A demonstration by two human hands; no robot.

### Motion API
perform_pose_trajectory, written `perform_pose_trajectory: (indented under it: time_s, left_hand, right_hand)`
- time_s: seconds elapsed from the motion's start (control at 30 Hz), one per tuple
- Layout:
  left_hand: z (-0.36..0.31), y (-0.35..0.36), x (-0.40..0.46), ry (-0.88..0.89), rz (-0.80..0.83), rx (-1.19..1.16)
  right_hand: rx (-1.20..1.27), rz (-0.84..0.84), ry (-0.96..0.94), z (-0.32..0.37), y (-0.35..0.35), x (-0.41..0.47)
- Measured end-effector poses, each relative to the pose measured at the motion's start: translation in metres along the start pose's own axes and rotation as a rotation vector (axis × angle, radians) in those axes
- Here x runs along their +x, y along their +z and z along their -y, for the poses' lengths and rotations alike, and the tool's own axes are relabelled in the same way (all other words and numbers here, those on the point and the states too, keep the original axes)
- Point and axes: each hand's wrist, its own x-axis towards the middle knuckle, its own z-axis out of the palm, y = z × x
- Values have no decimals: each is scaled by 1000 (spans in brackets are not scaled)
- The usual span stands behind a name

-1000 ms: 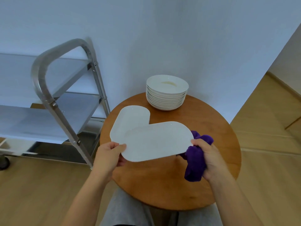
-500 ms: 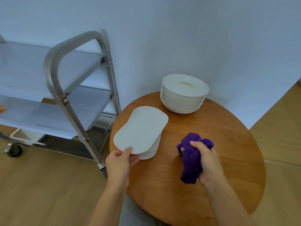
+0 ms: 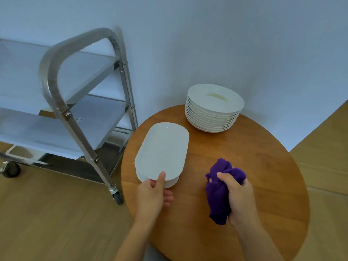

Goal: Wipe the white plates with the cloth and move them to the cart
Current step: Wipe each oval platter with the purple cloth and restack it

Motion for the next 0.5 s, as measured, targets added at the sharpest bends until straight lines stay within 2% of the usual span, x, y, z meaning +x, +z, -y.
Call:
perform_pose_trajectory:
  time_s: [0.13,0.23,0.37,0.5]
  left_hand:
    - [-17,15,-11,-13,184,177]
    - [-45,34,-7,89,297,246]
    - [-96,67,32,269,294,319]
    - [-141,107,87,218,295,245]
  right_hand:
    - [12,-15,-2,1,-2,11]
    - [18,-42,-2,8,-2,26]
    - [34,-58,-5,24,-5,61]
    - [51,-80,-25,42,-7,100]
